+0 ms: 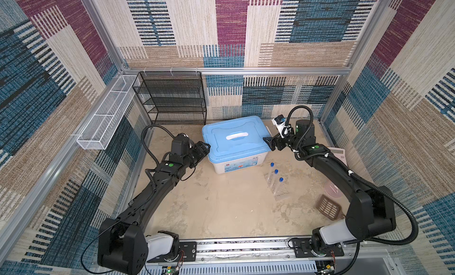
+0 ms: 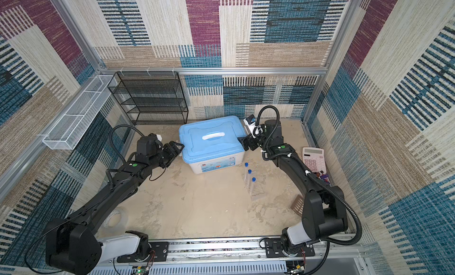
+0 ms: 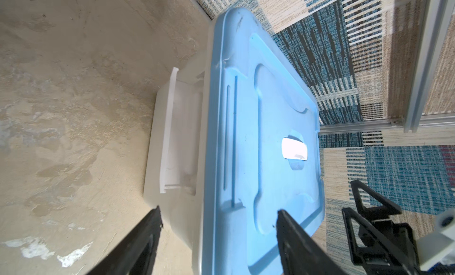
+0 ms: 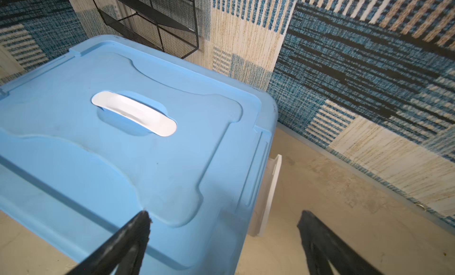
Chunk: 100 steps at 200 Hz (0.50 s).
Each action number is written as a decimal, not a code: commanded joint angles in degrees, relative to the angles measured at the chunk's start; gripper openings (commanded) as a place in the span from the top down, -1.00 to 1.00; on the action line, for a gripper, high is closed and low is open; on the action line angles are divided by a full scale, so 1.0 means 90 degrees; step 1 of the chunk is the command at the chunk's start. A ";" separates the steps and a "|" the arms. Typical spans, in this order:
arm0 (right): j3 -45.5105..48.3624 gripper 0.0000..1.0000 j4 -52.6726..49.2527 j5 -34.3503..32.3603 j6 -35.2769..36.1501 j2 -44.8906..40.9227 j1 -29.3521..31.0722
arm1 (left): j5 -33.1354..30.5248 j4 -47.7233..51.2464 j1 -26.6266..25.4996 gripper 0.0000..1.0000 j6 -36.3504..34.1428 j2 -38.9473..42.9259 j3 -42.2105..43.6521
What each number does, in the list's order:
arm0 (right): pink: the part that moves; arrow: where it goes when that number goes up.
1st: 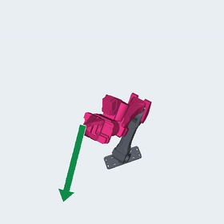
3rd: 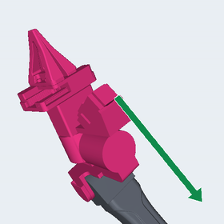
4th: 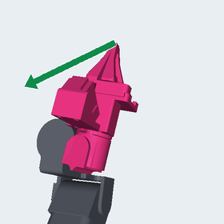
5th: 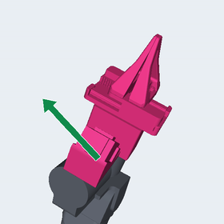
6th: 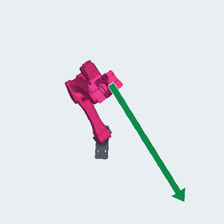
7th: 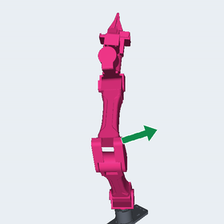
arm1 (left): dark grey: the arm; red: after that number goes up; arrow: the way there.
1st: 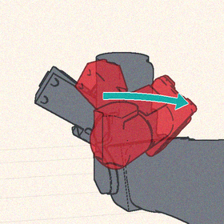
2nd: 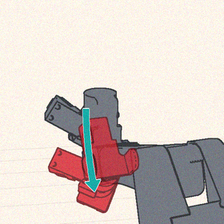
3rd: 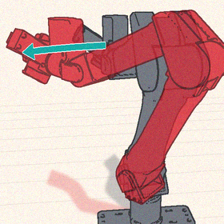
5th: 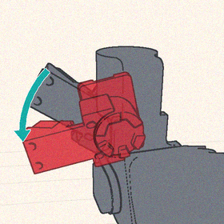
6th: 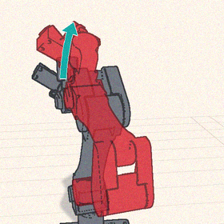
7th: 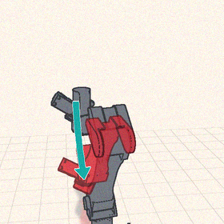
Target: Organize the chemistry lab equipment
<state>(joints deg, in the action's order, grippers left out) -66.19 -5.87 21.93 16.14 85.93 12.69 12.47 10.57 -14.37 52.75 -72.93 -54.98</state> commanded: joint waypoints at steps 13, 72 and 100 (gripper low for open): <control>-0.0363 -0.90 -0.0048 0.0649 -0.0862 0.0406 -0.0166 | 0.0236 -0.0070 0.0015 -0.44 -0.0297 -0.0148 -0.0120; -0.0795 -0.84 -0.0373 0.1023 -0.1331 0.1037 -0.0287 | 0.0365 -0.0230 0.0033 -0.35 -0.0284 -0.0354 -0.0145; -0.0922 -0.81 -0.0417 0.1472 -0.1484 0.1176 -0.0289 | 0.0414 -0.0294 0.0032 -0.31 -0.0256 -0.0436 -0.0150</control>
<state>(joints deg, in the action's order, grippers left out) -73.28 -9.39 30.74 5.19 95.68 10.15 15.38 9.72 -14.13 52.38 -76.34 -55.72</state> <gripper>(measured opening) 0.911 0.660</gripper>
